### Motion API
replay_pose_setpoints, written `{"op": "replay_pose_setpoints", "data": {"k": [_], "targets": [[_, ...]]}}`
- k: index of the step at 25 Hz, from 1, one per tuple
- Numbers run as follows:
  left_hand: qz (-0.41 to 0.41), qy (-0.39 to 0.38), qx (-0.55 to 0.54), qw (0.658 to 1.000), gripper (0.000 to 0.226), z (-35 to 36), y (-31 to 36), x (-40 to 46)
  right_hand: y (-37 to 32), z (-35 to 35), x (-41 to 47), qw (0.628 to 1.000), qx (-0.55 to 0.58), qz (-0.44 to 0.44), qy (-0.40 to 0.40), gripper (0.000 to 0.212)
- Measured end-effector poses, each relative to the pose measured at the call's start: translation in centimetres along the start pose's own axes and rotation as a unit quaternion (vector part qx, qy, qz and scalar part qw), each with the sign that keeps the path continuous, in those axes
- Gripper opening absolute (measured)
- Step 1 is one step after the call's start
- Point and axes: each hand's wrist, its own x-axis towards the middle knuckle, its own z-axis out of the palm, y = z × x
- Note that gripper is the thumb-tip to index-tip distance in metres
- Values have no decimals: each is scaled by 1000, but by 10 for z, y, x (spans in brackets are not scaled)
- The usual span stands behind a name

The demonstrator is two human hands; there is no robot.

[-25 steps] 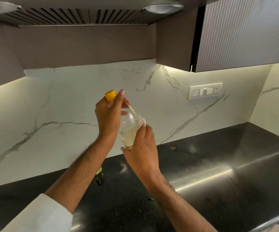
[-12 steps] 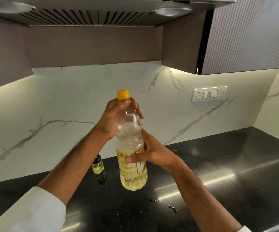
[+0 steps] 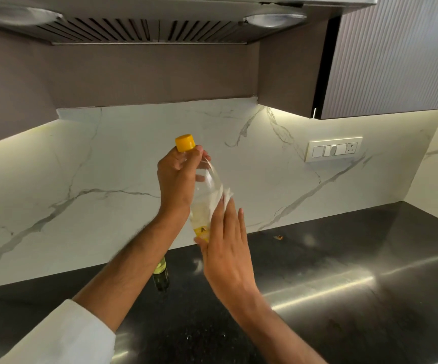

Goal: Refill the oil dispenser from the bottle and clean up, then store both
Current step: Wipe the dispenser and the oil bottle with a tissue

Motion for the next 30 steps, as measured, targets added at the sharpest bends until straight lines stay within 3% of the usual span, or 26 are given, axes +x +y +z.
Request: {"op": "replay_pose_setpoints", "data": {"k": [2,5,10,13,15,17,20,21,23,26,30], "targets": [[7,31,21,999,37,2,-4,-2,-4,6,-7,996,-88,-19,-19,89],[26,49,28,998,45,6,-2,-6,-12,7,-12,994,-104,-8,-44,92],[12,36,-3,999,29,9,-5,-11,-3,-6,18,991,88,99,-18,94],[-20,35,-5,999,27,12,-2,-15,13,-18,37,982,135,128,-17,93],[-36,-16,-4,999,28,10,1,-13,23,-27,43,973,185,129,-41,91],[-57,-132,-40,989,24,2,3,-6,38,-35,44,948,280,114,-98,85],[-59,-328,-180,925,29,-16,4,4,52,-48,45,892,388,66,-224,77],[-66,-359,-205,908,31,-18,6,5,55,-51,46,875,411,53,-251,74],[-75,-354,-210,908,30,-17,9,5,57,-54,49,861,429,41,-269,70],[-64,-276,-180,942,20,-14,13,2,47,-45,41,900,379,53,-208,80],[-3,-179,-73,981,32,-7,15,-5,19,-24,19,970,228,67,-44,92]]}}
